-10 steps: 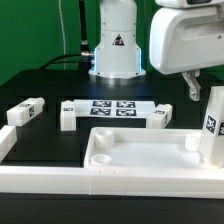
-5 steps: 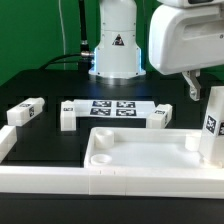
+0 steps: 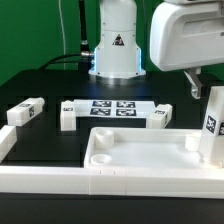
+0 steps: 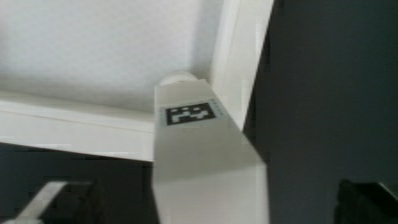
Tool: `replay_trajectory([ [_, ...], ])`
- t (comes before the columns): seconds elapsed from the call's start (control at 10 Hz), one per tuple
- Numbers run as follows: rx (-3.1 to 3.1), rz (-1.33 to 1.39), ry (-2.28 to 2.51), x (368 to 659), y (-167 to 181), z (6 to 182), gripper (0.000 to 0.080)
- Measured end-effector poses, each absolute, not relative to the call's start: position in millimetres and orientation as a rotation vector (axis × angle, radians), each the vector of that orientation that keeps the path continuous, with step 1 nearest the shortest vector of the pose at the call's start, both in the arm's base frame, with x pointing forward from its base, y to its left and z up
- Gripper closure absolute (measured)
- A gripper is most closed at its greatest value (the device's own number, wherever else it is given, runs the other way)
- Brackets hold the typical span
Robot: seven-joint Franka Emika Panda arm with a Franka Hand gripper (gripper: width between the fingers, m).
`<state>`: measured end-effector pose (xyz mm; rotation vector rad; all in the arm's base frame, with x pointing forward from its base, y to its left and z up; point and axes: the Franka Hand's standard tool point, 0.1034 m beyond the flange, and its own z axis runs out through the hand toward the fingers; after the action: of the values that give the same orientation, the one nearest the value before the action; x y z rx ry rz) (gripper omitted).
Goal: Assemble desk
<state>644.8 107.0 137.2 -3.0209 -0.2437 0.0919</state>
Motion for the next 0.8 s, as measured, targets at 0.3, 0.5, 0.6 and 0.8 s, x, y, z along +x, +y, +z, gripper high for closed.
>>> replay_trajectory([
  [0.3, -3.022, 0.094, -0.254, 641.5, 104.5, 131.0, 0.0151],
  [0.5, -3.019, 0.106, -0.273, 638.9, 104.3, 127.1, 0.0162],
  [0.6, -3.019, 0.109, -0.277, 638.6, 103.9, 126.7, 0.0162],
  [0.8, -3.02, 0.108, -0.279, 638.8, 103.1, 126.5, 0.0508],
])
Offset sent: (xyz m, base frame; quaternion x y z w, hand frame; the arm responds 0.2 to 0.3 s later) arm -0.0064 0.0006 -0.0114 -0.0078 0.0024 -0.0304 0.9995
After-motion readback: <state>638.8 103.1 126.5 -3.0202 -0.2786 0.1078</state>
